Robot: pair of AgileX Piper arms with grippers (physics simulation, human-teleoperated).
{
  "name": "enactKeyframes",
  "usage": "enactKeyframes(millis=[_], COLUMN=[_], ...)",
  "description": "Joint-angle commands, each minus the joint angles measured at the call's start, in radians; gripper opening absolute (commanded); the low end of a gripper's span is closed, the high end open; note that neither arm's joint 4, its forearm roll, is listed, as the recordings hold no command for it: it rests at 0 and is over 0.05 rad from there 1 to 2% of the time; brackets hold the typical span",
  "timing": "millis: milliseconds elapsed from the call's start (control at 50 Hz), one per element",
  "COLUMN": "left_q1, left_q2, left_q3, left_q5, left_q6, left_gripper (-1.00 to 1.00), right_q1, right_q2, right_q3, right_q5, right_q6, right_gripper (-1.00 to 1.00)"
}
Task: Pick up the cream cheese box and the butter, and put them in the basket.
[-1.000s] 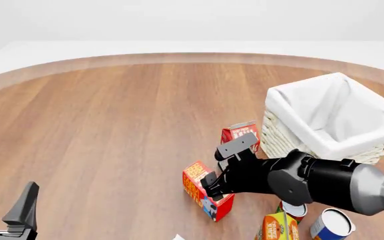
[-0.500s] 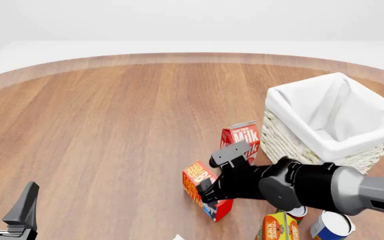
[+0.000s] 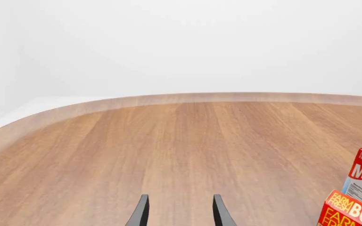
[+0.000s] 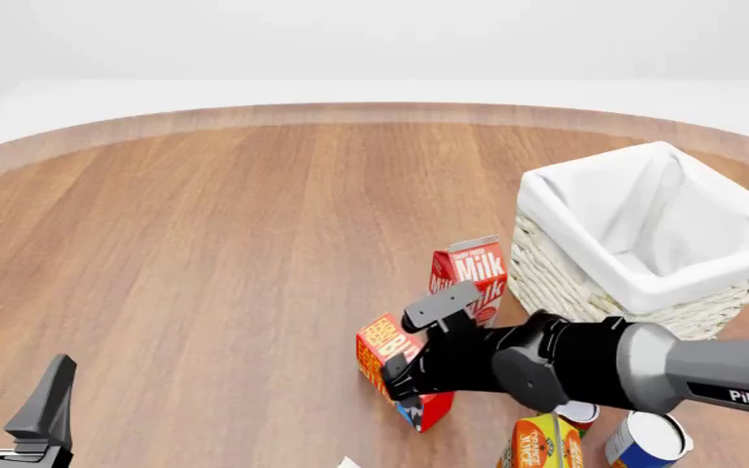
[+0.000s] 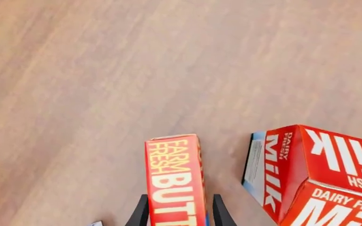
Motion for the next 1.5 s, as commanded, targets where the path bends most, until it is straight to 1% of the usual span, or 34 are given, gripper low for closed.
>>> enactKeyframes(millis=[20, 180, 200, 660, 720, 800, 840, 980, 1060, 1140, 1160, 1220, 1300, 1500], left_q1=[0.000, 0.000, 0.000, 0.000, 0.000, 0.000, 0.000, 0.000, 0.000, 0.000, 0.000, 0.000, 0.000, 0.000], left_q2=[0.000, 0.000, 0.000, 0.000, 0.000, 0.000, 0.000, 0.000, 0.000, 0.000, 0.000, 0.000, 0.000, 0.000], left_q3=[0.000, 0.000, 0.000, 0.000, 0.000, 0.000, 0.000, 0.000, 0.000, 0.000, 0.000, 0.000, 0.000, 0.000], left_q5=[0.000, 0.000, 0.000, 0.000, 0.000, 0.000, 0.000, 0.000, 0.000, 0.000, 0.000, 0.000, 0.000, 0.000], left_q6=[0.000, 0.000, 0.000, 0.000, 0.000, 0.000, 0.000, 0.000, 0.000, 0.000, 0.000, 0.000, 0.000, 0.000], left_gripper=[1.00, 1.00, 1.00, 1.00, 1.00, 1.00, 1.00, 1.00, 1.00, 1.00, 1.00, 1.00, 1.00, 1.00], right_q1=[0.004, 0.008, 0.013, 0.018, 0.022, 0.040, 0.048, 0.075, 0.089, 0.098, 0.109, 0.117, 0.120, 0.104], right_q2=[0.016, 0.001, 0.000, -0.032, -0.043, -0.079, -0.093, -0.114, -0.138, -0.141, -0.139, -0.140, -0.163, -0.248], right_q3=[-0.004, -0.007, -0.004, -0.037, -0.042, -0.068, -0.084, -0.093, -0.120, -0.127, -0.123, -0.122, -0.135, -0.182], right_q5=[-0.010, -0.004, -0.008, 0.021, 0.031, 0.066, 0.087, 0.097, 0.121, 0.121, 0.105, 0.093, 0.107, 0.166], right_q6=[0.004, 0.004, 0.007, -0.018, -0.020, -0.028, -0.028, -0.023, -0.021, -0.014, 0.001, 0.011, 0.014, -0.013], right_gripper=[1.00, 1.00, -1.00, -1.00, -1.00, -1.00, -1.00, -1.00, -1.00, -1.00, -1.00, -1.00, -1.00, -1.00])
